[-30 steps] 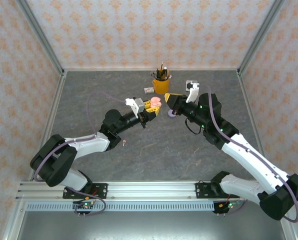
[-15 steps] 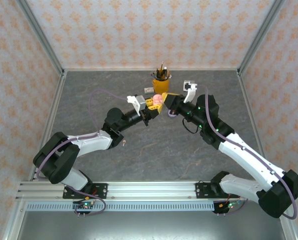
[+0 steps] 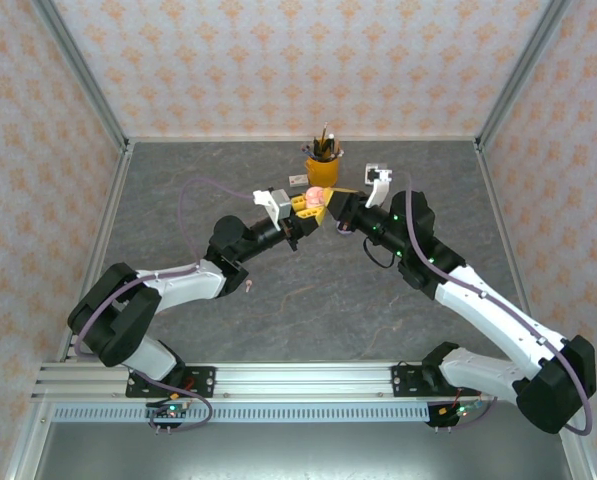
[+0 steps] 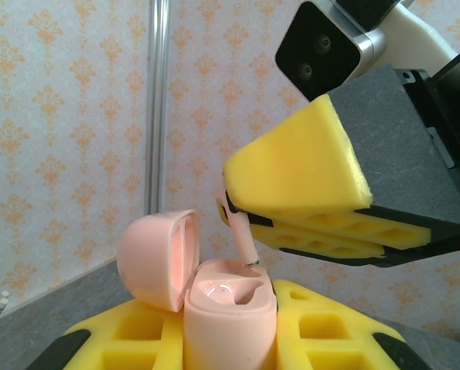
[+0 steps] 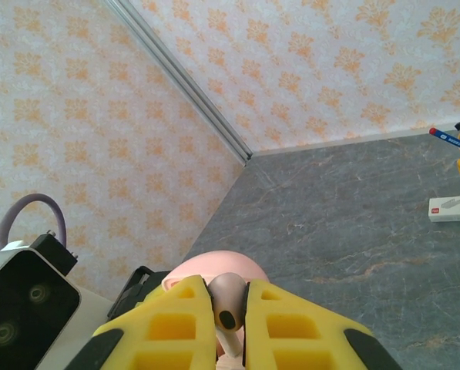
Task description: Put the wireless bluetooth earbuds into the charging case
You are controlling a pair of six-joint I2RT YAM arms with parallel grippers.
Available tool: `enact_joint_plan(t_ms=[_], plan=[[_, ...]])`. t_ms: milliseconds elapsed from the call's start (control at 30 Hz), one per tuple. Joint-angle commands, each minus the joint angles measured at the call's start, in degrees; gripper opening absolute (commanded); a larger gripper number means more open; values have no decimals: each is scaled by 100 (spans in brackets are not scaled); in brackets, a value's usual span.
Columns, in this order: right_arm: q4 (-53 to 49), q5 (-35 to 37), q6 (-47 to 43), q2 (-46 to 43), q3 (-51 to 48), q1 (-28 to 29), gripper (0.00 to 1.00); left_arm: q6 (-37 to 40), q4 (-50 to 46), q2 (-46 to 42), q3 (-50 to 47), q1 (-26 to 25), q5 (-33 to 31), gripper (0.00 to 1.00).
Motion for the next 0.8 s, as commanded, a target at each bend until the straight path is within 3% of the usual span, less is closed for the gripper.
enact_joint_plan(t_ms=[0,767], plan=[[295,-51,61,39,-74,13,12,-91,385,12,213,-59,67,0],[42,-514,-70,15,-344,13,12,-73,447,-11,189,-77,-319,0]])
